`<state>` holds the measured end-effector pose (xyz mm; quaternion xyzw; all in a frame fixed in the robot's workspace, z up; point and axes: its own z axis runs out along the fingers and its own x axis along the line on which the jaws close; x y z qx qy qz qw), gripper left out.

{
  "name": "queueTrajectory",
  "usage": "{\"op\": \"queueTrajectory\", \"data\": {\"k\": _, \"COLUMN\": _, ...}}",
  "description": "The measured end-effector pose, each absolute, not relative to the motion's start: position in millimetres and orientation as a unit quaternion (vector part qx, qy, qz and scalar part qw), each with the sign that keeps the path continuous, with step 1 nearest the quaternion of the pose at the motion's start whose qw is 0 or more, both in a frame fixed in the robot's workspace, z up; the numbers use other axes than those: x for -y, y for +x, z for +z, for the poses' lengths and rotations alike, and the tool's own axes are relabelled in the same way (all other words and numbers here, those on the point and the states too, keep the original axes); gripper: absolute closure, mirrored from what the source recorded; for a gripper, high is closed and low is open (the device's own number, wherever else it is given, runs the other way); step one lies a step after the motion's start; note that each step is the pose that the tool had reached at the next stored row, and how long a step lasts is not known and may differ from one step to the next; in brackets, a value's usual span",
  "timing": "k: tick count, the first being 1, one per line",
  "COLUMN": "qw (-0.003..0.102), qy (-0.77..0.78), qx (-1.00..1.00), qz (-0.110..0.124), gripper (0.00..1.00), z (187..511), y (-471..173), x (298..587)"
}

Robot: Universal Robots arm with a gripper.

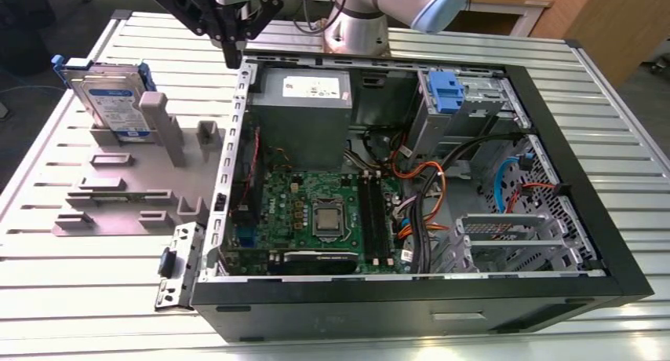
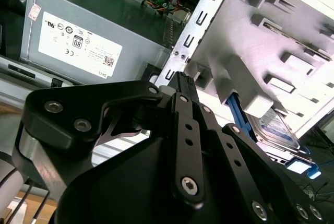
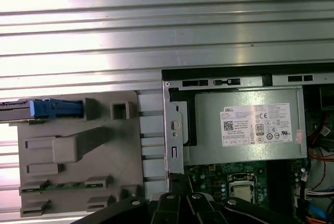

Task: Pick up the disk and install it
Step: 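Reach for the disk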

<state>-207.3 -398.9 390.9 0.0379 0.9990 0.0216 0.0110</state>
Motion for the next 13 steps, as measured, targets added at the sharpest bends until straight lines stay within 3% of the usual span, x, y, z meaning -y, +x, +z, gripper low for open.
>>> {"op": "queueTrajectory", "data": {"k": 13, "qw": 0.011, "qy": 0.038, "qx": -0.999, "qz": 0.022, "gripper": 0.89, "z": 390.8, "y": -213.6, "x": 398.9}}
